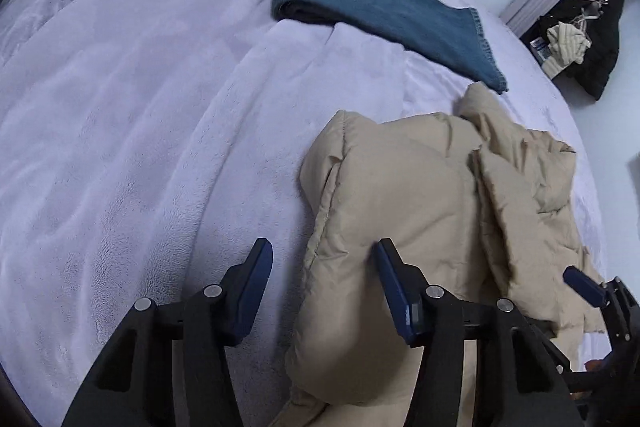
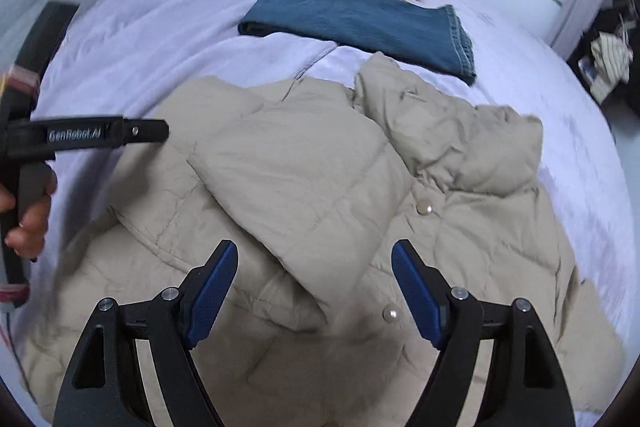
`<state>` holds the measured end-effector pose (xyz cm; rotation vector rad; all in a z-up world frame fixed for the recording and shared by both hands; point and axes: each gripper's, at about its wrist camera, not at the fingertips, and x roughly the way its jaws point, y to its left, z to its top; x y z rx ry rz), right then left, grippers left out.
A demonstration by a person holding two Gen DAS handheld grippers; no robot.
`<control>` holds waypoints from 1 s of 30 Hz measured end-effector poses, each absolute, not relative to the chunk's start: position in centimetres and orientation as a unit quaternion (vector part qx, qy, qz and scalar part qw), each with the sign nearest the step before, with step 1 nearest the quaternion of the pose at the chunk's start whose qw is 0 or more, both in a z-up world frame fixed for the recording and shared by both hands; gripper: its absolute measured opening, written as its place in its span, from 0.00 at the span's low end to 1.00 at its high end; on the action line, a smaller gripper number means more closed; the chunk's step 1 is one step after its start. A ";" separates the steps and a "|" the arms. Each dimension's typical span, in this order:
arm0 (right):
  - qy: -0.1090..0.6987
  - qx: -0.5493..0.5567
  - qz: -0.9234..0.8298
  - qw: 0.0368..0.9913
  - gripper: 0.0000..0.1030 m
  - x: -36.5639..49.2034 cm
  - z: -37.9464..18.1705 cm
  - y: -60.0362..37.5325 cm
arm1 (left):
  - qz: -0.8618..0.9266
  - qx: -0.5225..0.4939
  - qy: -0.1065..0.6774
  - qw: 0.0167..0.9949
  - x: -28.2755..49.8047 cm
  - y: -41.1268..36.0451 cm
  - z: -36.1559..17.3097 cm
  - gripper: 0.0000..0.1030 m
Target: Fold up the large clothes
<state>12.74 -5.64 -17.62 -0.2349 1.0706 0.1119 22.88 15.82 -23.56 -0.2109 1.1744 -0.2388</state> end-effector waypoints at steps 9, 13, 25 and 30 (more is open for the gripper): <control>0.474 0.003 -0.088 0.876 0.78 13.8 -17.4 -14.2 | -0.083 -0.031 0.536 0.839 21.4 14.2 -25.3 0.55; 0.471 0.196 -0.113 0.853 0.65 11.0 -19.1 -21.8 | -0.084 -0.013 0.534 0.841 21.7 13.5 -25.0 0.55; 0.486 0.317 -0.141 0.802 0.39 4.3 -19.7 -27.0 | -0.100 0.002 0.486 0.868 21.4 13.7 -19.0 0.55; 0.451 0.256 -0.112 0.848 0.36 5.7 -16.5 -26.5 | -0.118 0.031 0.511 0.851 22.0 10.2 -20.9 0.55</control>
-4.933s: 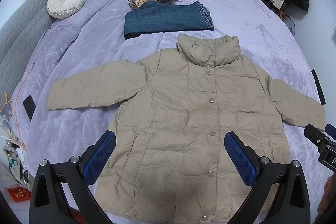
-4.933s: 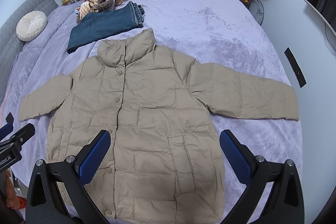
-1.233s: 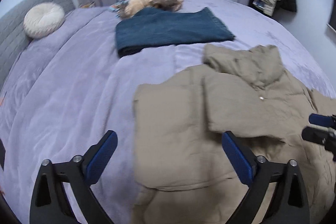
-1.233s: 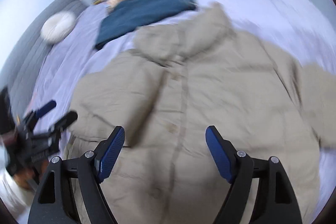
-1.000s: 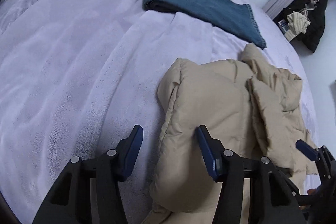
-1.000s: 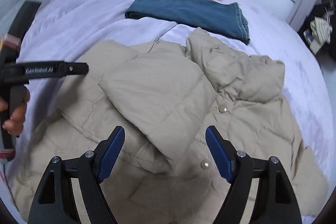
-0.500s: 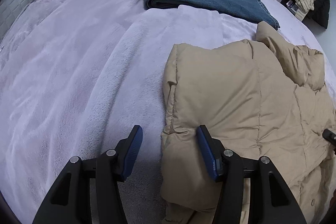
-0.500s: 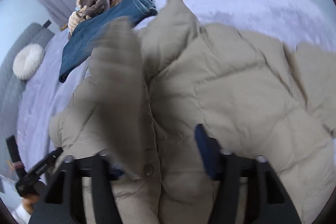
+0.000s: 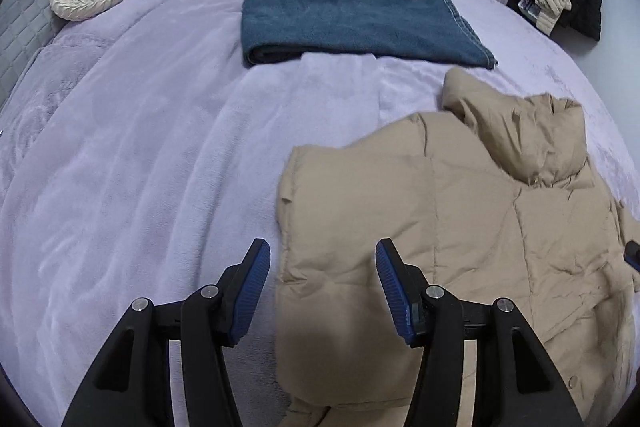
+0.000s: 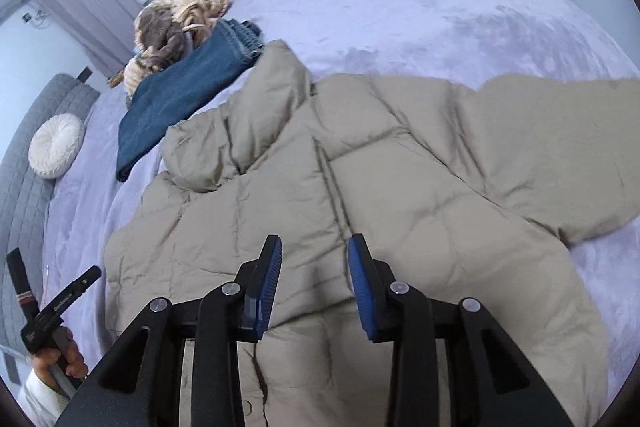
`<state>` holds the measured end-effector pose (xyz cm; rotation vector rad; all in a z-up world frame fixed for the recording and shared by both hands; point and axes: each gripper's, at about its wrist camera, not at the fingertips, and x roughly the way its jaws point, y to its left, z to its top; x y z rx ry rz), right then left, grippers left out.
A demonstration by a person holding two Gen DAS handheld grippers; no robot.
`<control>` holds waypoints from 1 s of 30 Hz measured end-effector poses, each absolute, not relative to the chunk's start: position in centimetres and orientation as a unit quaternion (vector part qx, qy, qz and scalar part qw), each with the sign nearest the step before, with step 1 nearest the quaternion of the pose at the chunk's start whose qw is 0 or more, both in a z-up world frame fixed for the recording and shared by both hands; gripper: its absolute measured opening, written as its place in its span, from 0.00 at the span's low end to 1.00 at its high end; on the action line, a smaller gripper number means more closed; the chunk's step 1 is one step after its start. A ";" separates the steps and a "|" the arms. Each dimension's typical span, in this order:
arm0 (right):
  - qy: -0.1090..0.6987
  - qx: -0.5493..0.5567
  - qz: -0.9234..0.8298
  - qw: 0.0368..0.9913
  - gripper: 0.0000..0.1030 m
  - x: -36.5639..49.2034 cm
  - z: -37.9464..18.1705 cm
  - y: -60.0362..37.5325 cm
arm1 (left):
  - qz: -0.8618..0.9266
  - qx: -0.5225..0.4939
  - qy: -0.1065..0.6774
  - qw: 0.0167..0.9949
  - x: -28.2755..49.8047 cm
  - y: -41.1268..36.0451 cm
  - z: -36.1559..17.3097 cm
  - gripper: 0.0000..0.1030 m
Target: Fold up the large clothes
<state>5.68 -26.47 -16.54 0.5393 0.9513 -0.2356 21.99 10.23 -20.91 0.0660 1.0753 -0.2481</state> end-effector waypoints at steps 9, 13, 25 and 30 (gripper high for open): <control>0.528 0.242 -0.087 0.809 0.24 8.1 -22.9 -26.4 | -0.065 0.052 0.539 0.838 21.6 8.9 -24.3 0.70; 0.509 0.284 -0.094 0.807 0.31 5.1 -21.0 -28.5 | -0.059 0.086 0.536 0.838 20.6 8.1 -22.9 0.70; 0.511 0.320 -0.093 0.793 0.42 -2.9 -18.5 -30.3 | -0.074 0.113 0.547 0.826 14.2 2.9 -19.0 0.70; 0.519 0.330 -0.081 0.784 0.44 -4.5 -18.4 -30.8 | -0.076 0.111 0.555 0.821 11.3 0.5 -18.3 0.70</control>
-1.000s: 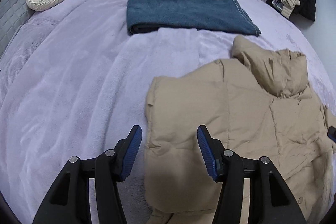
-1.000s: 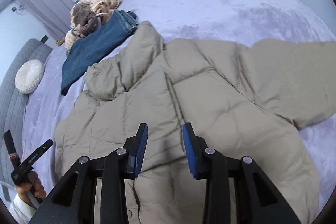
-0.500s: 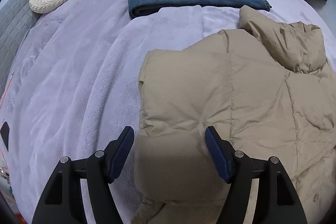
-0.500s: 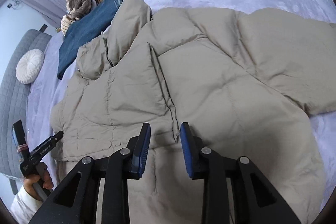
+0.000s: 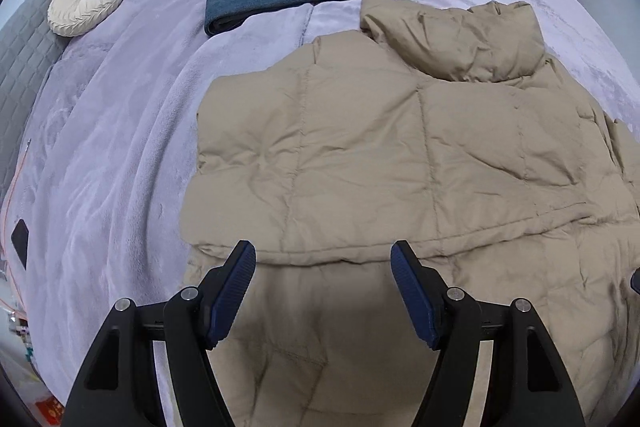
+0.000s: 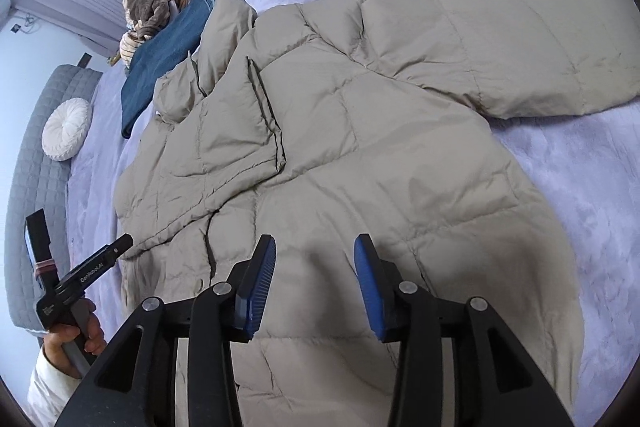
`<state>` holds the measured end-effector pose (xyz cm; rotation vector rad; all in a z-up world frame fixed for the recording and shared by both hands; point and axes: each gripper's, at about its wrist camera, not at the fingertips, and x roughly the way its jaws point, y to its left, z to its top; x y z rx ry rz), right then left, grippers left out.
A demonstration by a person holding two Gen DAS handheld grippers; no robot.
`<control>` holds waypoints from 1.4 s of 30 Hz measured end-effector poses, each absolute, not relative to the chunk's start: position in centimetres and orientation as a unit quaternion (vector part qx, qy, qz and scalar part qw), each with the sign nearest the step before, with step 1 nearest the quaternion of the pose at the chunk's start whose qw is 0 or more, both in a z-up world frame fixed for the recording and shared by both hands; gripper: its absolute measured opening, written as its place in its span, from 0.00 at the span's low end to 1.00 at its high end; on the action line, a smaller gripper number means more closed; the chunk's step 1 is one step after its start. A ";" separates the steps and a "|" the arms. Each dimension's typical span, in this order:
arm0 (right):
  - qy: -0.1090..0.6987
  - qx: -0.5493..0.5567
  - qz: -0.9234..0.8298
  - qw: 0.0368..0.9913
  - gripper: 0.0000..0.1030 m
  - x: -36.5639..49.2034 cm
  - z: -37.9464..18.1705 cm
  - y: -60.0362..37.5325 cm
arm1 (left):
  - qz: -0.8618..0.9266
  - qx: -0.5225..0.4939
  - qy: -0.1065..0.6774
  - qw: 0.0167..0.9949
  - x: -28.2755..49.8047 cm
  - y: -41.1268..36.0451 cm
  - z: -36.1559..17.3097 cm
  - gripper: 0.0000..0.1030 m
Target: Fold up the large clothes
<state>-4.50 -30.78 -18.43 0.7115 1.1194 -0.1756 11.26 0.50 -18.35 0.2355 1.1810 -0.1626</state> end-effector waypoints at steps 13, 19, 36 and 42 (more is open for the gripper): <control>0.522 0.334 -0.066 0.782 0.49 -7.1 -18.8 -31.6 | -0.085 0.125 0.564 0.812 6.6 -2.7 -18.3 0.70; 0.519 0.335 -0.082 0.782 0.49 -8.4 -19.0 -30.7 | -0.104 0.130 0.565 0.808 5.8 -2.5 -18.6 0.70; 0.504 0.334 -0.114 0.789 0.57 -11.3 -17.4 -25.8 | -0.132 0.144 0.551 0.811 3.6 -0.5 -17.5 0.99; 0.499 0.334 -0.116 0.791 0.71 -11.7 -17.2 -24.7 | -0.139 0.144 0.549 0.812 3.5 -0.4 -17.4 0.99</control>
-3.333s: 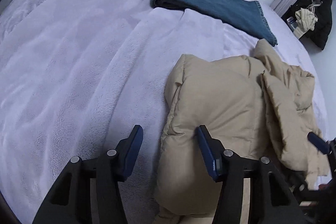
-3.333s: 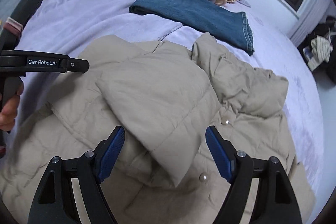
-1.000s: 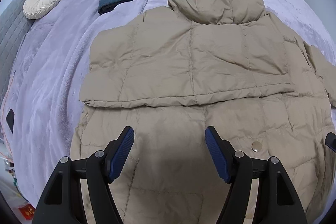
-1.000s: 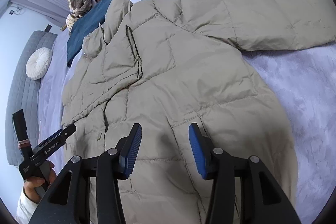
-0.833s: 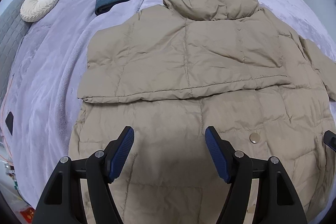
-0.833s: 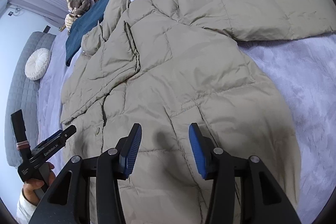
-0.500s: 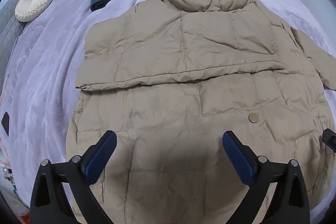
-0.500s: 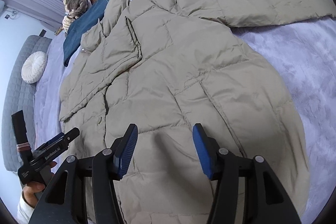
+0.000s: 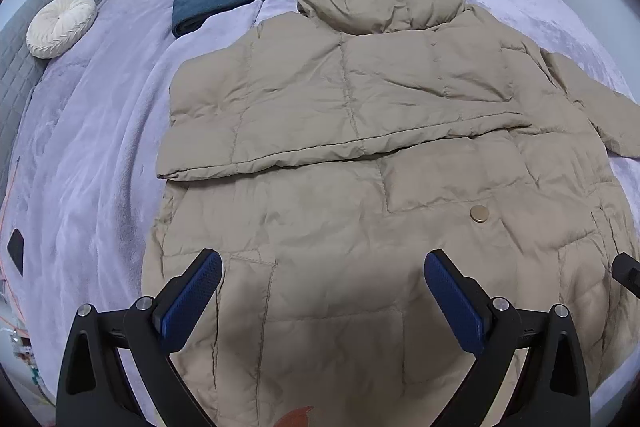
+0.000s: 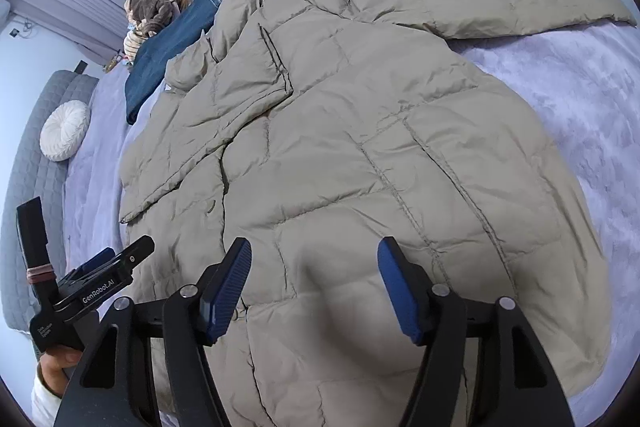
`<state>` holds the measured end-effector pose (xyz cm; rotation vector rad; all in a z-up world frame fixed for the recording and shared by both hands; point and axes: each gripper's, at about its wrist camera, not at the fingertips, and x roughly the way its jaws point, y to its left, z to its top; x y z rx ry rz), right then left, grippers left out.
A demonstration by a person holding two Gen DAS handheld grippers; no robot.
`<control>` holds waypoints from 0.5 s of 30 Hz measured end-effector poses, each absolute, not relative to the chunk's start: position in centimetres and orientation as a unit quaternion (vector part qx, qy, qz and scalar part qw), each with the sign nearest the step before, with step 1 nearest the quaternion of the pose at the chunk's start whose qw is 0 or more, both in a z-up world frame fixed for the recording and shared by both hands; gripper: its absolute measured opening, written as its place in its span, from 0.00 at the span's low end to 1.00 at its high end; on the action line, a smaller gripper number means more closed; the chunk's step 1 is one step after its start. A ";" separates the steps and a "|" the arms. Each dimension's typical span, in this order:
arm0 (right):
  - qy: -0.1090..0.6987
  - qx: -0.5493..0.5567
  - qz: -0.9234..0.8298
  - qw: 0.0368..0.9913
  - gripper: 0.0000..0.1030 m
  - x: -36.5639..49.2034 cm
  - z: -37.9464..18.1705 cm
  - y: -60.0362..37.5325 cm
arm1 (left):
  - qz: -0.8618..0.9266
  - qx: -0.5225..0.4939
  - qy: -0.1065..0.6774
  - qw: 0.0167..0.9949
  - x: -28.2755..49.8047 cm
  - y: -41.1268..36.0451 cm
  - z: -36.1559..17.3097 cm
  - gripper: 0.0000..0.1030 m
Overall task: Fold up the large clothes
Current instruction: 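Grasp the other sleeve with the right tool and lift it toward the jacket center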
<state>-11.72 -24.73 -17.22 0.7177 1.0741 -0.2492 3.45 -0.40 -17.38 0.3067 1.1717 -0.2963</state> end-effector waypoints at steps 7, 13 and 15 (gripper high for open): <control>0.481 0.361 -0.121 0.790 0.80 -11.9 -17.2 -27.2 | -0.144 0.149 0.549 0.810 3.6 -1.8 -17.8 0.99; 0.449 0.387 -0.114 0.797 1.00 -12.2 -16.6 -32.6 | -0.146 0.146 0.556 0.805 4.2 -6.0 -17.7 0.99; 0.436 0.398 -0.109 0.800 1.00 -12.2 -16.2 -35.0 | -0.149 0.147 0.553 0.807 4.3 -7.8 -17.3 0.99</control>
